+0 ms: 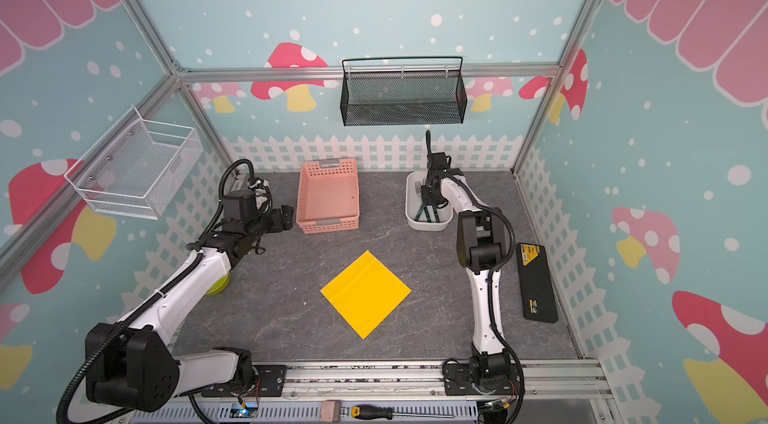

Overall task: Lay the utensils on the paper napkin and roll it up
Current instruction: 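Lift the spoon out of the white tray with the right gripper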

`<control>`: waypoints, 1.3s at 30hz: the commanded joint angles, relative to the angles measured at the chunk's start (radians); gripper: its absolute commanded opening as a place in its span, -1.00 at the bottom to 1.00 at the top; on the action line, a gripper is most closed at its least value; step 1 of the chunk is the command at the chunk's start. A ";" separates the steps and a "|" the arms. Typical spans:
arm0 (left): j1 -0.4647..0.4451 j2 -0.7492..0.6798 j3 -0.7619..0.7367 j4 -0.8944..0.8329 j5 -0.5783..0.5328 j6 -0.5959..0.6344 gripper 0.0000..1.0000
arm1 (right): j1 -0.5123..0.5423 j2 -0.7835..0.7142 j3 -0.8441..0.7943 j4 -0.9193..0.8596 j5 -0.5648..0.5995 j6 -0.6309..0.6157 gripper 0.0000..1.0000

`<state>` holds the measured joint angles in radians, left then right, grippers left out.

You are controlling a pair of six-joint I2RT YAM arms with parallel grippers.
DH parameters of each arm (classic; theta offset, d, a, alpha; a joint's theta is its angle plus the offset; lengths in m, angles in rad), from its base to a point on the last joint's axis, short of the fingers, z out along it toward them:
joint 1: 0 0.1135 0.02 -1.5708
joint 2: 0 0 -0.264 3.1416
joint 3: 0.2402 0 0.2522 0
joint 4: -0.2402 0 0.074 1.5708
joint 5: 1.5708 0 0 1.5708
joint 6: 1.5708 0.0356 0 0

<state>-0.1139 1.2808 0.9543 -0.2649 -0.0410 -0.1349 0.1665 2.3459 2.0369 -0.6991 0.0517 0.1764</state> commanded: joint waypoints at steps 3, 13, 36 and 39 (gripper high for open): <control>-0.001 -0.018 0.002 0.001 -0.003 -0.006 0.81 | 0.013 -0.077 0.034 -0.050 0.075 -0.037 -1.00; 0.000 -0.011 0.003 0.003 0.000 -0.009 0.82 | 0.013 -0.115 0.034 -0.073 0.171 -0.054 -1.00; 0.000 -0.003 0.008 0.004 0.014 -0.014 0.82 | 0.013 -0.221 0.047 -0.078 0.164 -0.038 -1.00; 0.000 -0.005 0.005 0.004 0.012 -0.012 0.81 | 0.013 -0.225 0.052 -0.080 0.178 -0.040 -1.00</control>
<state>-0.1139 1.2808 0.9543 -0.2653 -0.0364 -0.1413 0.1719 2.2124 2.0438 -0.8452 0.2283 0.1432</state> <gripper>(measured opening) 0.908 0.136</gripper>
